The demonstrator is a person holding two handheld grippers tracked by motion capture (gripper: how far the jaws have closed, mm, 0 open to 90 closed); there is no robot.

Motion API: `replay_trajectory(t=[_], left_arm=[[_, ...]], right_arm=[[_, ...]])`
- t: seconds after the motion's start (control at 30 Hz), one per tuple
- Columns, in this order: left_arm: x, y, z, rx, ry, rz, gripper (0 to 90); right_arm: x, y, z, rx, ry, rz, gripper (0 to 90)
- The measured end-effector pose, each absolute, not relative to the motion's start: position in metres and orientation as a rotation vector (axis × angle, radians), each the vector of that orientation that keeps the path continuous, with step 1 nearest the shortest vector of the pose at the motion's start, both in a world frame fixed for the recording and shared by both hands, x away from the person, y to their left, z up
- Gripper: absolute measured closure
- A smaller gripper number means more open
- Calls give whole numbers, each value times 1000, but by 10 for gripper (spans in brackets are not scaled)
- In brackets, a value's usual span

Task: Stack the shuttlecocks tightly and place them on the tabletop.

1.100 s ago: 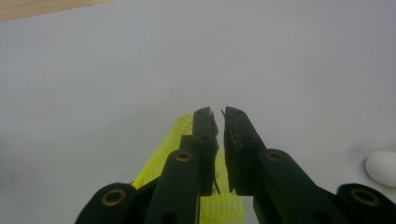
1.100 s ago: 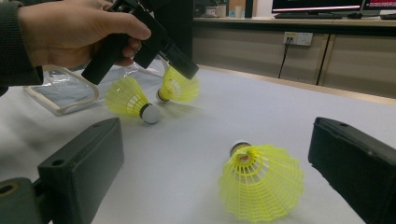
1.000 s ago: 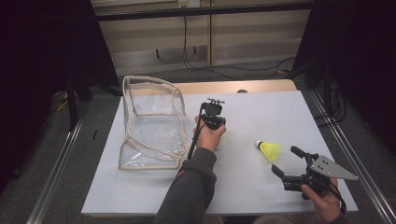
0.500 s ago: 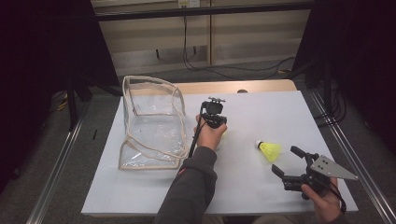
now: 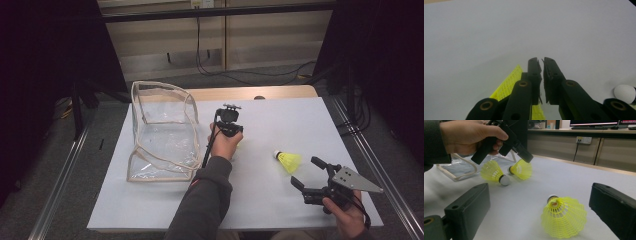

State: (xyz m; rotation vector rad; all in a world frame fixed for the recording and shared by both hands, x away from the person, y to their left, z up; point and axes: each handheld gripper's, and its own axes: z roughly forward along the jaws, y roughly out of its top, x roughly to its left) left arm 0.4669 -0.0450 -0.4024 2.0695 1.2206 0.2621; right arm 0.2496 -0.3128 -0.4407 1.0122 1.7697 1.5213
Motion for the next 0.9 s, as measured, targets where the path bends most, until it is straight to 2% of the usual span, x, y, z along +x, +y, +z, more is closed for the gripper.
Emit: replay_trajectory(t=[0.9], left_arm=[[466,-43,-398,2070,1211,259,830]], right_arm=[[249,-313,-440,1009,1772,1520,30]])
